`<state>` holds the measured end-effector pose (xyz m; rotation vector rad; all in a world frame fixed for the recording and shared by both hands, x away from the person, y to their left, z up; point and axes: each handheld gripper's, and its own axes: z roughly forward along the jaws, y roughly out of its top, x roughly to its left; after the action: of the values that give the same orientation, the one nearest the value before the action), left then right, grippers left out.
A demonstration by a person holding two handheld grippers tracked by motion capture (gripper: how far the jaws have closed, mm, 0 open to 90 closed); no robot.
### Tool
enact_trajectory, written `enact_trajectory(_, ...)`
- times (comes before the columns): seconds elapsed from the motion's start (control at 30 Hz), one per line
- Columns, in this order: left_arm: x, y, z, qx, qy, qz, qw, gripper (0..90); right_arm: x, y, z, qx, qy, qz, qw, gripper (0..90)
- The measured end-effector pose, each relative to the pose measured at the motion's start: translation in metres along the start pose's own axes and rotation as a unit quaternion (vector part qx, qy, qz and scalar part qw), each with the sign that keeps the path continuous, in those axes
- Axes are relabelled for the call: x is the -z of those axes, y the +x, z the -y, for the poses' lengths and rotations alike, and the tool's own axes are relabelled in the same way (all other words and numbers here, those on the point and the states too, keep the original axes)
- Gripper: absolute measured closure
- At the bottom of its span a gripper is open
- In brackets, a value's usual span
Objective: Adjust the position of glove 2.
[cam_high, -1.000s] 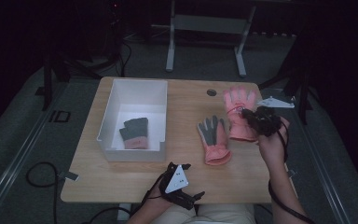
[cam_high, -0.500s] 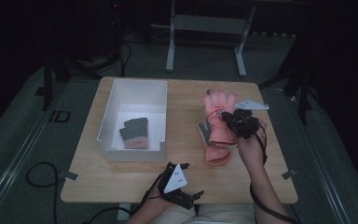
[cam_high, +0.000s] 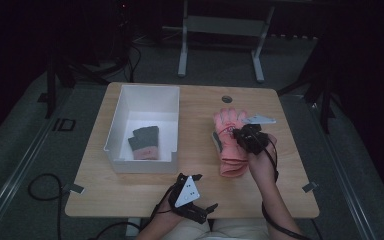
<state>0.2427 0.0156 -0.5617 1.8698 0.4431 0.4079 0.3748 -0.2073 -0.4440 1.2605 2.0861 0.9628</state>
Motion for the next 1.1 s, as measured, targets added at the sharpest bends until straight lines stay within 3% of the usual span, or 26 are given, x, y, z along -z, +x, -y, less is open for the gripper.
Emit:
enact_trajectory(0.17,-0.002,-0.001,0.000,0.000,0.001,0.003,1.0000,0.3,-0.003,-0.003,0.013,-0.009,0.012,0.003,0.9999,87.9)
enact_trajectory(0.43,-0.003,-0.001,0.000,0.000,0.006,0.003,1.0000,0.3,-0.023,-0.001,0.030,-0.012,0.042,0.002,0.9990,86.9)
enact_trajectory(0.63,0.000,-0.002,-0.001,0.001,-0.012,0.009,0.9999,0.3,-0.038,-0.002,0.042,-0.012,0.060,0.003,0.9981,85.8)
enact_trajectory(0.87,-0.003,-0.002,-0.001,0.005,-0.006,0.001,1.0000,0.3,-0.034,-0.016,0.048,-0.030,0.054,0.023,0.9978,84.3)
enact_trajectory(1.1,-0.006,0.000,-0.003,0.018,-0.003,-0.003,0.9998,0.3,-0.027,-0.021,0.045,-0.030,0.039,-0.002,0.9988,70.3)
